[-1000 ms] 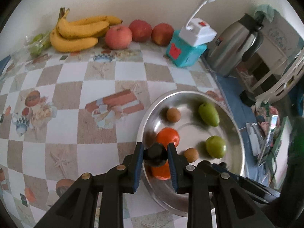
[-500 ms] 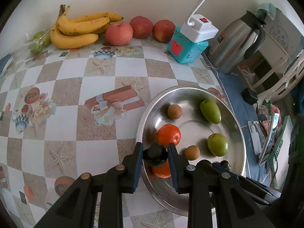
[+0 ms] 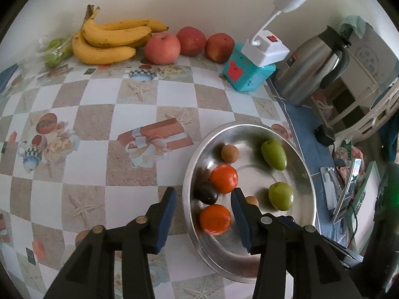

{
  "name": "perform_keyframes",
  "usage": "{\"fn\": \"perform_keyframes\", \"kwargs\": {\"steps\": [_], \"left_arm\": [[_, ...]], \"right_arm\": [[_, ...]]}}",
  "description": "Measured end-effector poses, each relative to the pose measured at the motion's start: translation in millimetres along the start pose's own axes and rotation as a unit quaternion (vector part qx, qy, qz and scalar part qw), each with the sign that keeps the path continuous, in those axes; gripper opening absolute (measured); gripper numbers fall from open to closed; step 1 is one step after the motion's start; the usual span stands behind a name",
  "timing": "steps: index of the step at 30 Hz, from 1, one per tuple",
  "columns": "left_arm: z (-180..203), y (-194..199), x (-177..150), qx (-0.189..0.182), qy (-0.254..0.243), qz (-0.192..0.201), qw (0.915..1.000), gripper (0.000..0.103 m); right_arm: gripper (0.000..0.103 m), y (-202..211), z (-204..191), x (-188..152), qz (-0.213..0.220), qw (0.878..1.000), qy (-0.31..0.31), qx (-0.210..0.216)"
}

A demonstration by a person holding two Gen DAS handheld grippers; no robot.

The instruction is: Organize fruits

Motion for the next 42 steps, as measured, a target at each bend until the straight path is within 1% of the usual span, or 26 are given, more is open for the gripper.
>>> {"fn": "perform_keyframes", "kwargs": {"steps": [1, 3, 6, 7, 8, 9, 10, 12, 13, 15, 18, 19, 20, 22, 28, 34, 36, 37, 42], "left_arm": [[-2.2, 0.2, 0.3, 0.004, 0.002, -0.001, 1.0, 0.053], [-8.7, -0.6, -0.2, 0.026, 0.006, -0.007, 0.9996, 0.066], [-24.5, -2.0, -3.1, 0.091, 0.003, -0.02, 0.9956, 0.07], [-30.8, -2.8, -4.0, 0.112, 0.002, -0.022, 0.9934, 0.071], [-36.1, -3.2, -4.6, 0.13, 0.0, -0.024, 0.9912, 0.077], [-41.7, -2.9, -5.7, 0.148, -0.001, -0.026, 0.9887, 0.083], [-47.5, -2.5, -6.6, 0.164, -0.002, -0.027, 0.9861, 0.085], [-56.5, -1.7, -8.4, 0.188, -0.005, -0.029, 0.9817, 0.094], [-59.8, -1.3, -9.5, 0.199, -0.008, -0.029, 0.9795, 0.096], [-64.5, -1.3, -11.1, 0.215, -0.012, -0.03, 0.9761, 0.102], [-68.6, -0.9, -12.8, 0.225, -0.013, -0.032, 0.9737, 0.103], [-69.7, -1.0, -13.0, 0.227, -0.011, -0.034, 0.9732, 0.103], [-70.5, -1.1, -13.1, 0.228, -0.011, -0.035, 0.9729, 0.103], [-71.8, -1.1, -13.5, 0.231, -0.01, -0.036, 0.9723, 0.103], [-78.7, 3.2, -14.0, 0.237, -0.001, -0.036, 0.9709, 0.103], [-88.2, 6.7, -17.9, 0.246, 0.011, -0.041, 0.9683, 0.103], [-89.8, 8.3, -18.5, 0.247, 0.014, -0.039, 0.9682, 0.103], [-90.4, 9.6, -18.7, 0.247, 0.015, -0.037, 0.9681, 0.103], [-92.2, 15.9, -20.0, 0.246, 0.014, -0.03, 0.9687, 0.103]], "right_arm": [[0.026, 0.7, 0.1, -0.2, 0.001, 1.0, 0.0, 0.0], [0.026, 0.8, 0.0, 0.1, 0.002, 1.0, 0.002, -0.002], [0.028, -0.4, -1.1, 0.2, 0.0, 1.0, 0.006, -0.006], [0.037, -1.3, -1.7, 0.2, -0.001, 1.0, 0.01, -0.012], [0.047, -1.9, -1.9, 0.2, -0.001, 1.0, 0.013, -0.017], [0.05, -2.3, -2.2, 0.1, -0.001, 1.0, 0.016, -0.021], [0.052, -2.3, -2.3, 0.2, 0.0, 1.0, 0.018, -0.022], [0.054, -2.4, -3.0, 0.5, 0.001, 1.0, 0.021, -0.023], [0.059, -2.7, -3.0, 0.9, 0.001, 0.999, 0.022, -0.024], [0.06, -3.8, -2.8, 0.7, 0.0, 0.999, 0.026, -0.031], [0.061, -6.1, -4.3, -0.2, -0.005, 0.999, 0.033, -0.034], [0.064, -6.8, -4.9, -0.6, -0.006, 0.999, 0.035, -0.034], [0.072, -7.4, -5.8, -1.0, -0.007, 0.999, 0.038, -0.033], [0.077, -7.1, -7.9, -1.0, -0.004, 0.998, 0.045, -0.034], [0.077, -6.7, -10.1, -1.0, 0.002, 0.998, 0.057, -0.037], [0.078, -4.3, -10.2, -0.1, 0.01, 0.998, 0.054, -0.031], [0.083, -4.7, -10.4, -0.6, 0.009, 0.998, 0.054, -0.031], [0.09, -4.4, -10.6, -0.8, 0.009, 0.998, 0.054, -0.031], [0.09, -2.1, -13.6, -2.0, 0.012, 0.998, 0.058, -0.031]]}}
Point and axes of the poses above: each gripper's, at about its wrist camera, not at the fingertips, and y roughly against the way its jaws point, z to its right, x to its top, the point moved 5 cm from there along -y, roughly the way its jaws point, and after that the axes turned 4 degrees about z, right-handed, at the moved point
